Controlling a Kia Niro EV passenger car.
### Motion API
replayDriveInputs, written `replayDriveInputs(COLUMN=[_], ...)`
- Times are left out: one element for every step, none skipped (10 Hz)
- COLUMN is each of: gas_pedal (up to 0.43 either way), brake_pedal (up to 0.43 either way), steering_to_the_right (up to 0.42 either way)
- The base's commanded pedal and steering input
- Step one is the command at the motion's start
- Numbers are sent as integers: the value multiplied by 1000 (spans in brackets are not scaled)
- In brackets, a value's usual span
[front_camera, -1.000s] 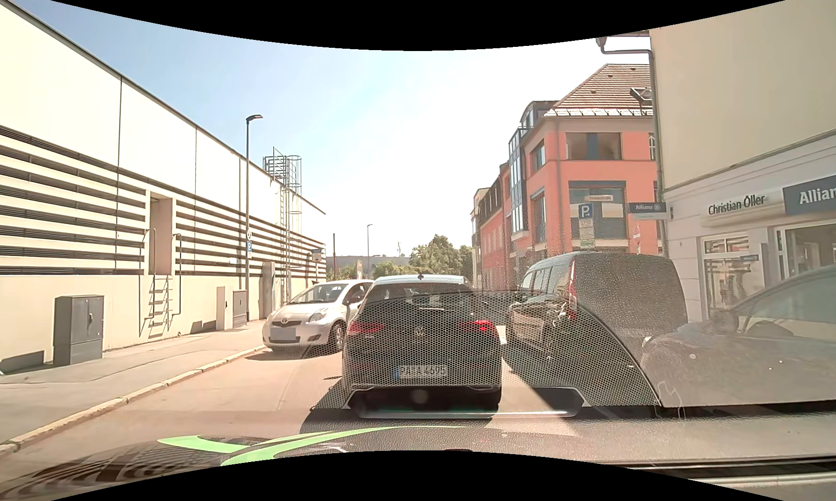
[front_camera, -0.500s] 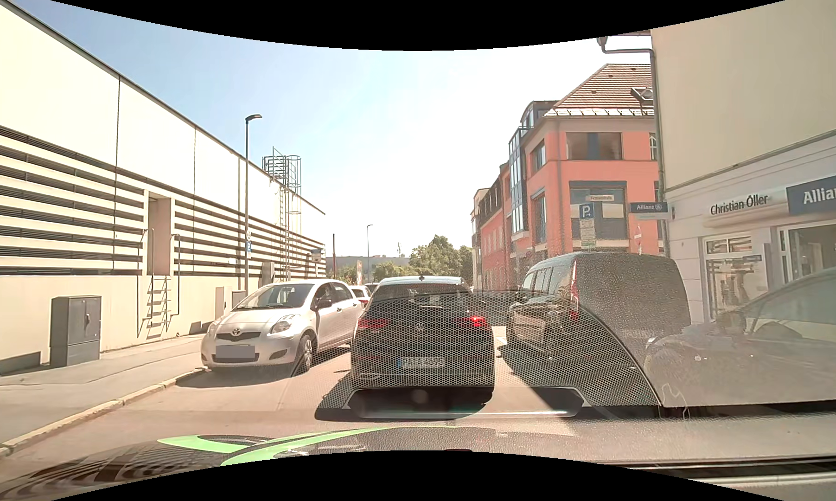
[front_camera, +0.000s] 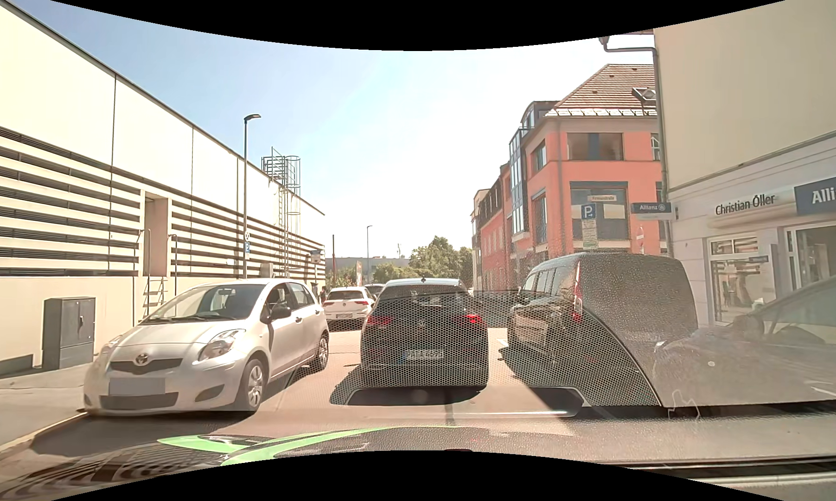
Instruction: Follow the waypoints while adhering to traffic rules and regulations
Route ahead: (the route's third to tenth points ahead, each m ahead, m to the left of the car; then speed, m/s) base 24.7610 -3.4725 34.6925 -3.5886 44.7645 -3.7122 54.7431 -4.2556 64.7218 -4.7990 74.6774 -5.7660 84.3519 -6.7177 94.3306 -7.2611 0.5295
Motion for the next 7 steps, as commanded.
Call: replayDriveInputs(gas_pedal=[98,98,98,98,98,98,98], brake_pedal=[0,0,0,0,0,0,0], steering_to_the_right=[5,5,5,5,5,5,5])
